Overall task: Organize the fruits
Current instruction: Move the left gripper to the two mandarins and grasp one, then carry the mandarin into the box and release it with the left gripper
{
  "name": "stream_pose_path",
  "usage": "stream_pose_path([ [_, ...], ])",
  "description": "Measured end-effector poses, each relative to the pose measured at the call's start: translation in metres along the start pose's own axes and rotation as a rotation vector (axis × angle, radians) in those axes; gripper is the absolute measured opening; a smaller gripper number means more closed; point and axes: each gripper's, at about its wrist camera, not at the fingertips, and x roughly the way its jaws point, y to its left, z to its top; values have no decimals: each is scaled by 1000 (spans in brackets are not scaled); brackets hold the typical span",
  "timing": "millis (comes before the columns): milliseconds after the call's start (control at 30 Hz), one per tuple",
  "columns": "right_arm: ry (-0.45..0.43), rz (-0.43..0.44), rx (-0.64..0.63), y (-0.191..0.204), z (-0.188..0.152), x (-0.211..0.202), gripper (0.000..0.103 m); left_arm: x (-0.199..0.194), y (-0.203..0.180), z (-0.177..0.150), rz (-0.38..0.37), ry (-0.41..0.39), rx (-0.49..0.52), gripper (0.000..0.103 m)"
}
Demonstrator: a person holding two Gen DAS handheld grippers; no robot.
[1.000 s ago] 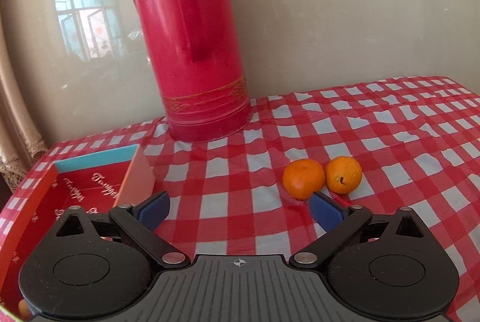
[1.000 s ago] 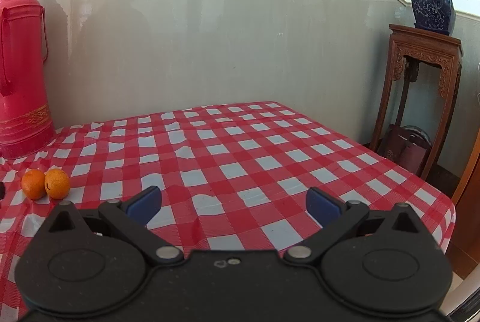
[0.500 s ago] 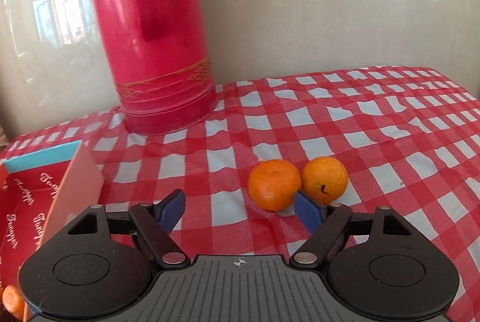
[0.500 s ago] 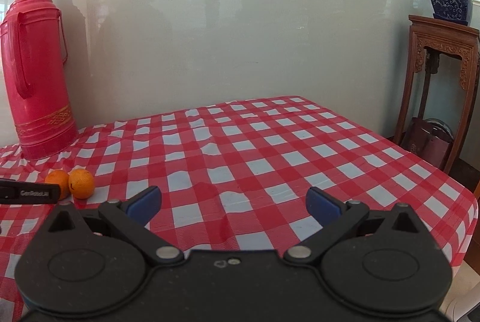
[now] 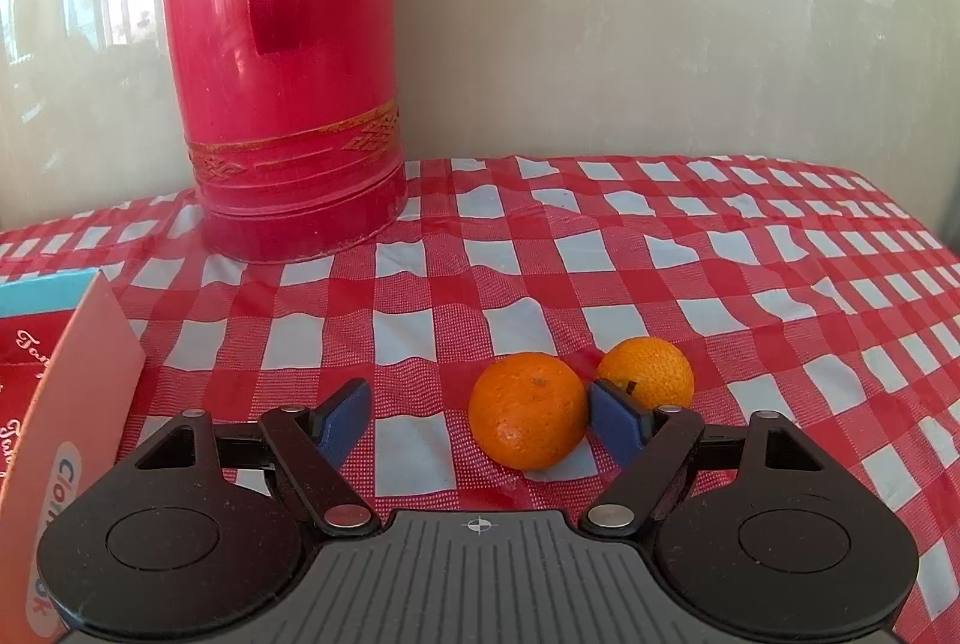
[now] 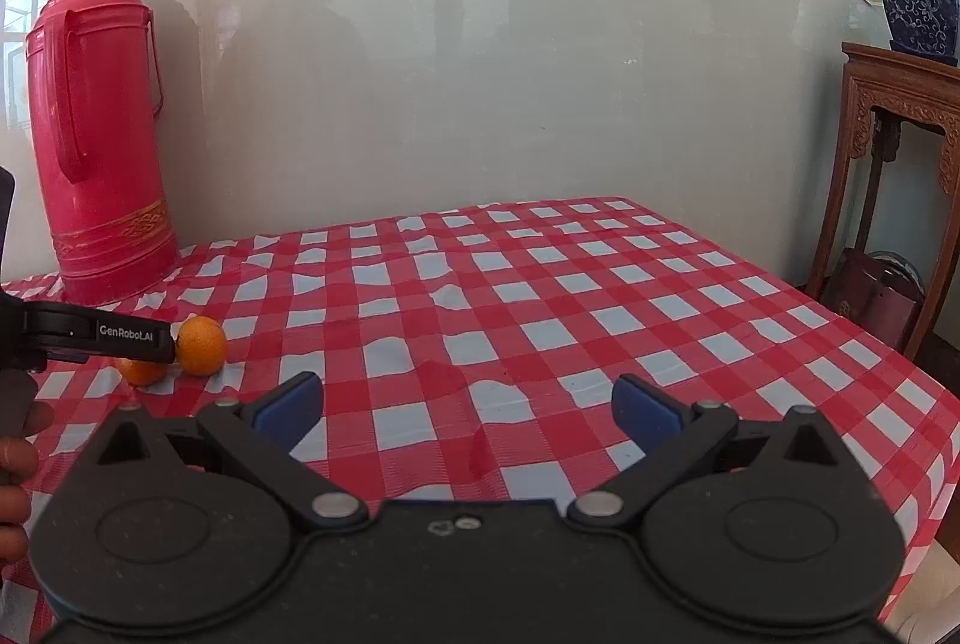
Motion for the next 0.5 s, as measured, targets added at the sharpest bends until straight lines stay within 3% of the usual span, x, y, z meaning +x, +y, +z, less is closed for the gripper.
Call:
stream_pose_path([
  [33,0,1,-2,0,0,0,97,1,1,0,-14,6,-5,62],
  [67,-1,3,-4,1,0,0,97,3,0,0,-22,19,-5,49],
  [100,-2,2,-7,1,-1,0,97,5,-2,0,-22,34,0,44],
  [433,10,13,-14,1,-2,2,97,7,-4,-3,-8,19,17,44],
  [500,14,15,-19,2,-2,2,97,7,-4,-3,0,16,24,48],
])
